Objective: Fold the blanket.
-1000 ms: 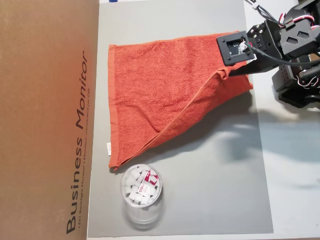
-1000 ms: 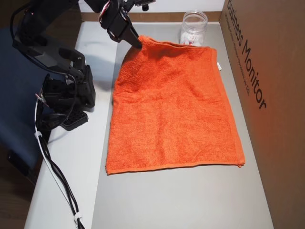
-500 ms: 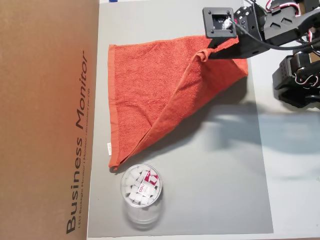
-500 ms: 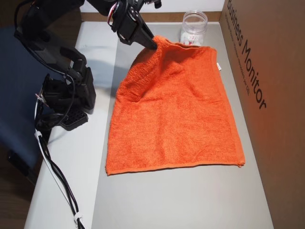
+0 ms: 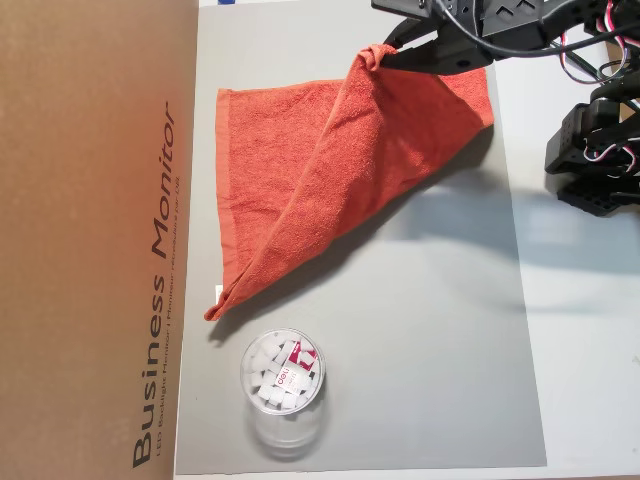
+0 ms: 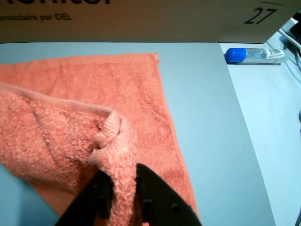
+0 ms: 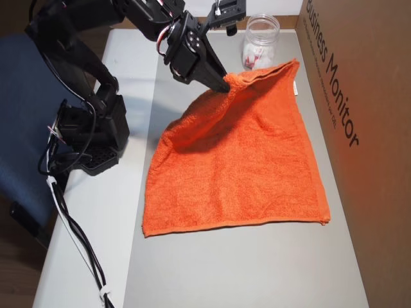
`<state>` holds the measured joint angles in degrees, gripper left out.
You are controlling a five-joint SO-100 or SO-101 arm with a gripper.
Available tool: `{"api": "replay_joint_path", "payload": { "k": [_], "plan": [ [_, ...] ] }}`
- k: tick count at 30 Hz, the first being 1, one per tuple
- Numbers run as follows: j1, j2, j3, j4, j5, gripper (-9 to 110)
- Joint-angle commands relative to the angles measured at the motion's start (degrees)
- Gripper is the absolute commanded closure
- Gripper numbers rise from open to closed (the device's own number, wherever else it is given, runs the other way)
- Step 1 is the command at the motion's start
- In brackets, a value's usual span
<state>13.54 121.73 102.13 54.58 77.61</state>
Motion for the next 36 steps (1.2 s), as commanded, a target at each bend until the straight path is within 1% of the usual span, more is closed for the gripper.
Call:
{"api": "replay_joint_path", "payload": {
  "k": [1,13,23,36],
  "plan": [
    [0.62,-1.05,-3.34,-3.34,0.18,102],
    [-0.44,-8.26,-3.34,-17.75,0.09,102],
    [-1.32,-16.87,-3.43,-32.52,-0.88,102],
    [-0.26,-28.21,-14.33,-33.66,-0.79,102]
  ]
}}
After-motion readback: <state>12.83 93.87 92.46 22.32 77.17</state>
